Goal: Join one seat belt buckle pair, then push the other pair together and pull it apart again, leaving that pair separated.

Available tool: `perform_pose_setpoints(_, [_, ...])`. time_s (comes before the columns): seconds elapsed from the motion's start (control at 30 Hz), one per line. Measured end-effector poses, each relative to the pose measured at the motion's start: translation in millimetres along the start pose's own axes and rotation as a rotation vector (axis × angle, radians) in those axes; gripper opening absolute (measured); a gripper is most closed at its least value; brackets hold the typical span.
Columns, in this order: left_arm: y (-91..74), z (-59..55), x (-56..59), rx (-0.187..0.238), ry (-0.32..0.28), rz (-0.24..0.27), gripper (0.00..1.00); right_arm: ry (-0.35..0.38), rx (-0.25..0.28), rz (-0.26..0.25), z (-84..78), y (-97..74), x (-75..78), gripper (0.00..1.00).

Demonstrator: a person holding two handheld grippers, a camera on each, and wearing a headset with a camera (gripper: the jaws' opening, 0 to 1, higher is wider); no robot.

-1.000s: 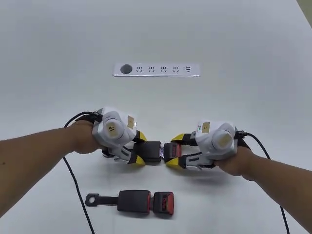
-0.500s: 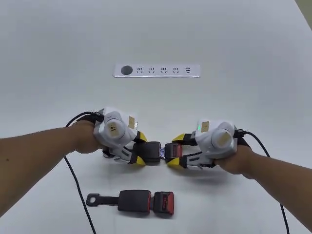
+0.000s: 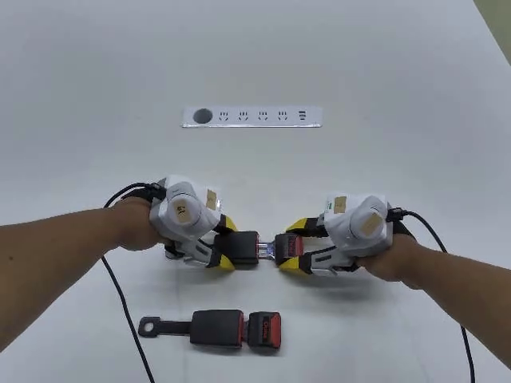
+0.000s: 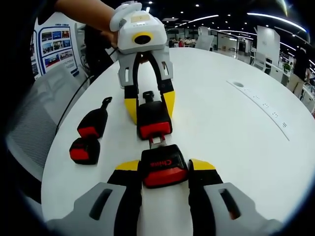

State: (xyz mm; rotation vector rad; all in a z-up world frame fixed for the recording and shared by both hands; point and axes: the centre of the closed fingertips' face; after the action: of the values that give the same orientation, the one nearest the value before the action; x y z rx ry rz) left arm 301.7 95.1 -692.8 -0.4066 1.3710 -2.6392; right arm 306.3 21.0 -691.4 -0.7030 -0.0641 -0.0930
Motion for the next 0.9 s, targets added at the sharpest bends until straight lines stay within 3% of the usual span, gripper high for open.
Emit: perform_pose_setpoints(0.9, [-1.0, 2.0, 4.5, -0.014, -0.002, 0.003, 0.34, 0.027, -0.043, -0.015, -38.9, -45.3, -0.5, 0.35])
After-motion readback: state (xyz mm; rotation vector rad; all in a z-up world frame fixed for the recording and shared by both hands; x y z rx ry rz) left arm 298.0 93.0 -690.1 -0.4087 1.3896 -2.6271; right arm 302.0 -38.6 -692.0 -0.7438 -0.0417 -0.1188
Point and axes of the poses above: the centre of the closed fingertips' face, and the gripper's own axes: y roughly forward along the fingers, x roughly to its right, z roughly out of its top, and after that the axes turned 13 degrees about -y, right-handed
